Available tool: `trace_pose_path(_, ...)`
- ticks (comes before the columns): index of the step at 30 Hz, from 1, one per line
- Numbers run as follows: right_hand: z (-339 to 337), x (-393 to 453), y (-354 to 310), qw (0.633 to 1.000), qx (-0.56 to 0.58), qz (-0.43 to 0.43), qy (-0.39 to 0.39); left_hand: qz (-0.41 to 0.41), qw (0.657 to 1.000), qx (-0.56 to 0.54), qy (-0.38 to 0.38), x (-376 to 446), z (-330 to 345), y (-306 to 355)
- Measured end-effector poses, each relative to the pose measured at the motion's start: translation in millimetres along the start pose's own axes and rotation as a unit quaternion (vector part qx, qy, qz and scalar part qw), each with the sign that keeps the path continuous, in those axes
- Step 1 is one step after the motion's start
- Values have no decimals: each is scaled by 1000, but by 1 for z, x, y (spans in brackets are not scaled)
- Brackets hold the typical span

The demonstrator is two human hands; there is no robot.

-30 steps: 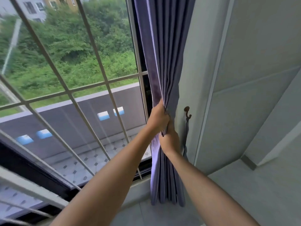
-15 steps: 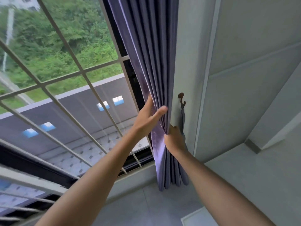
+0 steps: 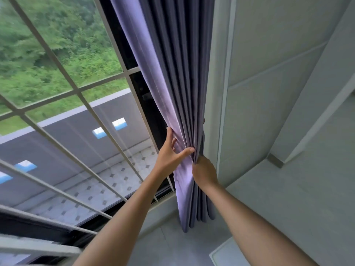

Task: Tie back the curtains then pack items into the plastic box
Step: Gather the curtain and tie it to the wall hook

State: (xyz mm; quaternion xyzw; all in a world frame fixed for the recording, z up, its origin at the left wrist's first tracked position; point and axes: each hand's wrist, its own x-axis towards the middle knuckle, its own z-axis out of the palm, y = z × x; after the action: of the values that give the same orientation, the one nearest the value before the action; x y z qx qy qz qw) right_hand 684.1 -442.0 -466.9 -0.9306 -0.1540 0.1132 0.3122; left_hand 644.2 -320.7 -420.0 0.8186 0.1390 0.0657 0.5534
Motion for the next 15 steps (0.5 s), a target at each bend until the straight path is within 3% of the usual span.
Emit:
trace_pose_path(7, 1, -2, -12, 993, -75, 54, -75, 32, 997, 22, -60, 17, 1, -18)
trace_pose_path(11, -7, -6, -18, 991, -77, 45, -104, 31, 999, 22, -31, 17, 1, -6)
trace_pose_path(15, -9, -9, -24, 993, -80, 58, -67, 19, 999, 32, 24, 15, 10, 0)
